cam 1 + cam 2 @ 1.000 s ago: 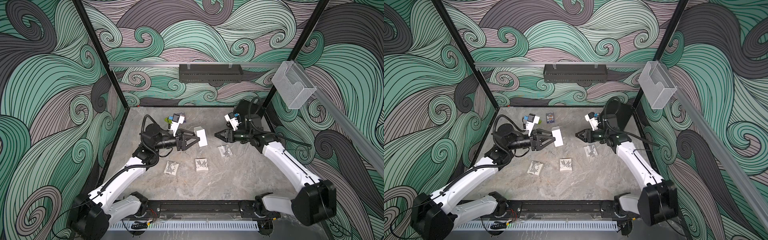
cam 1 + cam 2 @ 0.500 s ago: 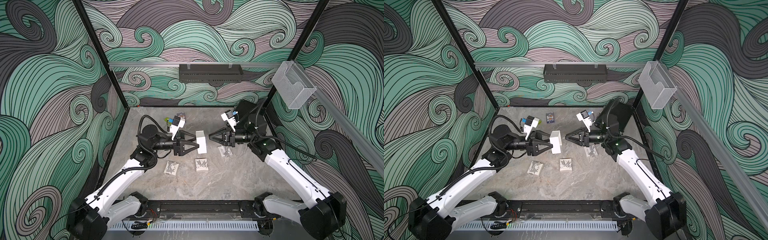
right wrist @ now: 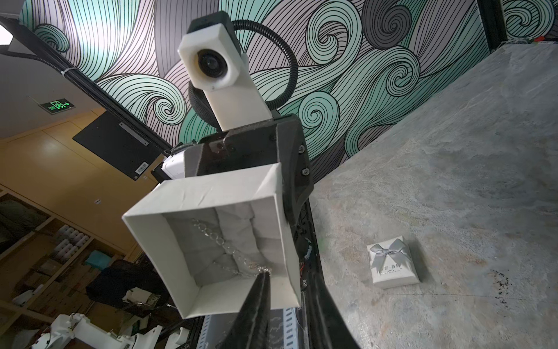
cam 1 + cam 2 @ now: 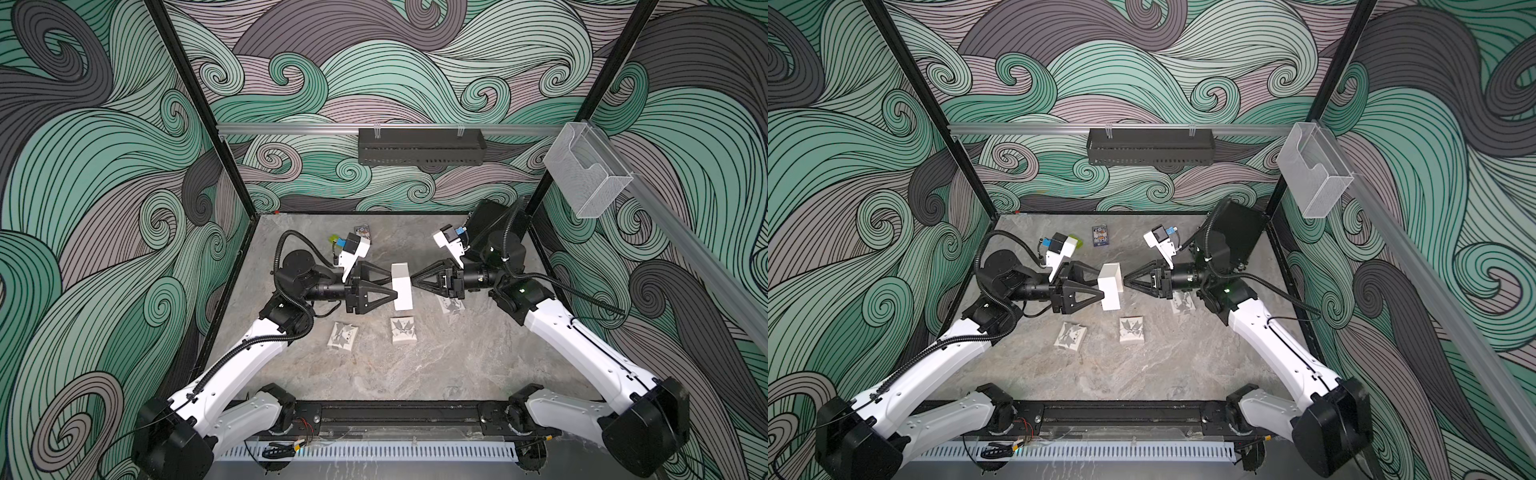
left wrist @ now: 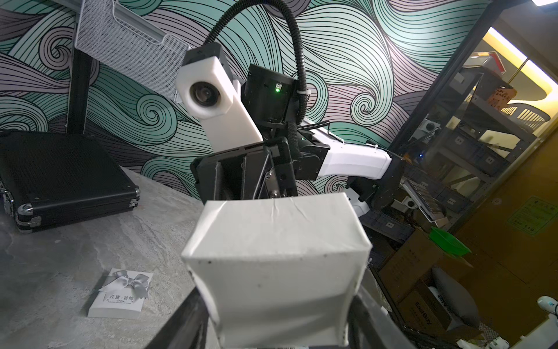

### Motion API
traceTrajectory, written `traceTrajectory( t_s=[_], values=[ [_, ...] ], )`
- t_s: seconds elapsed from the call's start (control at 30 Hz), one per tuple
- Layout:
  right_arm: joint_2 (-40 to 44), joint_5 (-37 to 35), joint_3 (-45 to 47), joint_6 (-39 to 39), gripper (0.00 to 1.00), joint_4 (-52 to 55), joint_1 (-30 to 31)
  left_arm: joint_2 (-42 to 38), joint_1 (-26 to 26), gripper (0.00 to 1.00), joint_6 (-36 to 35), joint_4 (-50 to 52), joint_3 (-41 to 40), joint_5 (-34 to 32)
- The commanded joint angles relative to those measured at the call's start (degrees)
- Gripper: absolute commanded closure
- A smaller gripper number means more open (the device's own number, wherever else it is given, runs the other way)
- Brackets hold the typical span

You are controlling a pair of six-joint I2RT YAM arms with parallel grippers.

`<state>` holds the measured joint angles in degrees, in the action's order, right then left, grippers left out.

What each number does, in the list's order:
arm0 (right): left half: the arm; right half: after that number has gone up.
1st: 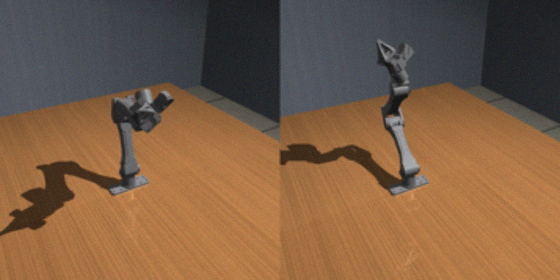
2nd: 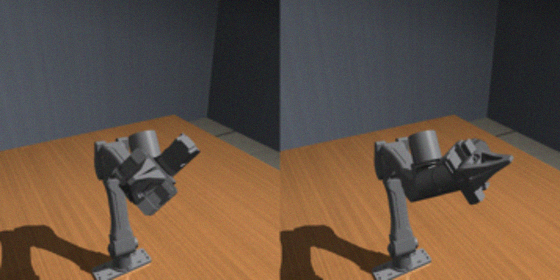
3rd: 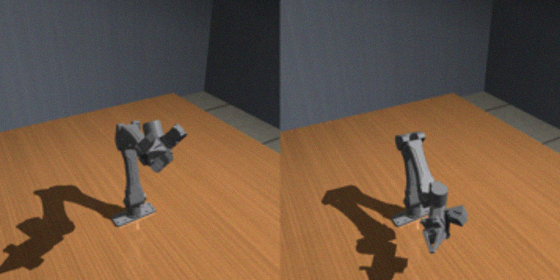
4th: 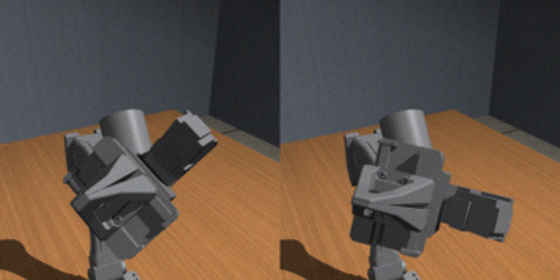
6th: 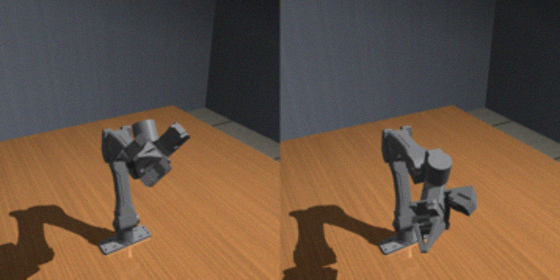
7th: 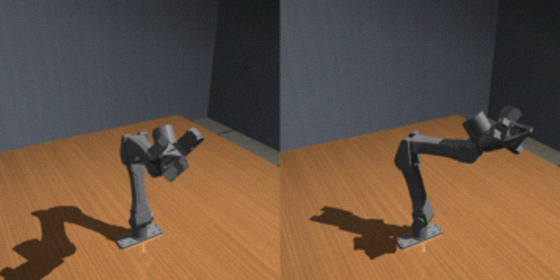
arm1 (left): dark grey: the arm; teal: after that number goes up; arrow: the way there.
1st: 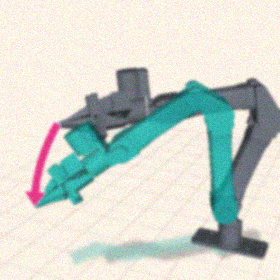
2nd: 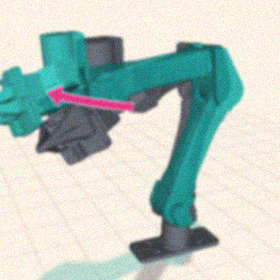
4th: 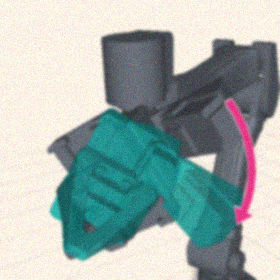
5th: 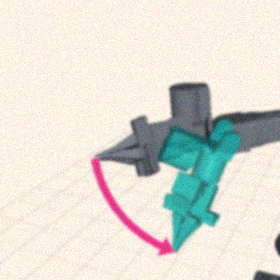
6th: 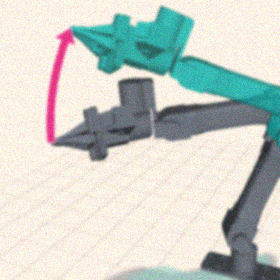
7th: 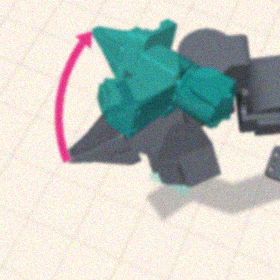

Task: Take the necklace out of the lift-off lid jewelry box
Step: Place the jewelry box at the center of the board.

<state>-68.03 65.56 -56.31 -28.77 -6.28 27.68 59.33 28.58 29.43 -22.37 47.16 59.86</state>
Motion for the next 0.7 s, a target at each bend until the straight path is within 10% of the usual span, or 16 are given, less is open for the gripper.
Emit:
traceTrajectory(
  t_s=[0.0,0.53,0.67],
  values=[
    [-0.59,0.98,-0.07,-0.49,0.75,-2.41,1.16,-1.19,-0.40,0.56,-1.04,-2.56,2.16,1.12],
    [-2.65,0.46,-0.34,-1.35,0.95,-4.38,3.38,-1.24,-0.43,0.55,-1.51,-3.73,1.41,1.39],
    [-2.05,-0.61,-0.42,-0.09,1.00,-2.24,3.39,-0.98,-0.40,0.36,-2.91,-2.23,1.37,1.88]
  ],
)
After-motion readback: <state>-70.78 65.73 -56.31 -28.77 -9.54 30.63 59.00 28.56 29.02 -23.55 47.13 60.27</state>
